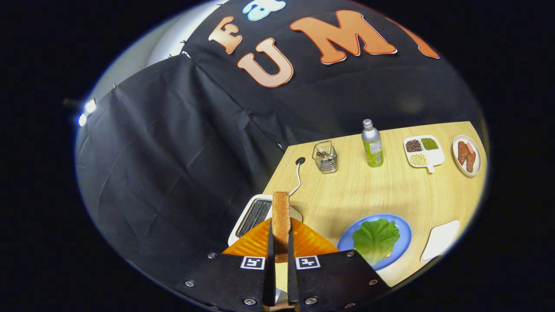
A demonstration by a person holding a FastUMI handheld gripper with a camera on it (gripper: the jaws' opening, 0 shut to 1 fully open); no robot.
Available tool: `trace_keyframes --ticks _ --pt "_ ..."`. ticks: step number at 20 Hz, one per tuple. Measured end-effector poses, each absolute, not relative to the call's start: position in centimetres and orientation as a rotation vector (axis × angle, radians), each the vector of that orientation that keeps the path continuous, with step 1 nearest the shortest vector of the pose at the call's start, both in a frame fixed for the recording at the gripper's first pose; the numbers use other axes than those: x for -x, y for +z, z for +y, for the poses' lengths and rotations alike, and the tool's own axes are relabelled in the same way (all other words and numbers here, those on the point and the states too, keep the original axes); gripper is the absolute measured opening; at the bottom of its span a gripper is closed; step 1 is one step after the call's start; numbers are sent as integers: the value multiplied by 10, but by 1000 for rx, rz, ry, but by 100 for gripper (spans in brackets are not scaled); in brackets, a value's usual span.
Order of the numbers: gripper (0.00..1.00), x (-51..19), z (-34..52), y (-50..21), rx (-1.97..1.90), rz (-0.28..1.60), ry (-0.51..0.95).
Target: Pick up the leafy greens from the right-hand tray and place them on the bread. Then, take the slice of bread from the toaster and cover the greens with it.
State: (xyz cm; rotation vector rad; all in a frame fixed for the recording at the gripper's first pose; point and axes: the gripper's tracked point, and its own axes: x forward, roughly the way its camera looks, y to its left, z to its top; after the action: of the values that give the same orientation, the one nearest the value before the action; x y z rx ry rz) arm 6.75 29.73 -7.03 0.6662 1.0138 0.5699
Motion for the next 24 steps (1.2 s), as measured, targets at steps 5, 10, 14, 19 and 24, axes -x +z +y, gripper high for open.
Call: trace_keyframes --ticks 5,10,14,19,24 --pt "11 -65 278 -87 -721 988 565" --pt "11 -65 255 -105 -798 982 547" --pt "11 -62 241 -117 -859 977 547" --pt "11 -57 223 -129 -917 961 537" --pt "11 -49 214 -147 -975 976 535"
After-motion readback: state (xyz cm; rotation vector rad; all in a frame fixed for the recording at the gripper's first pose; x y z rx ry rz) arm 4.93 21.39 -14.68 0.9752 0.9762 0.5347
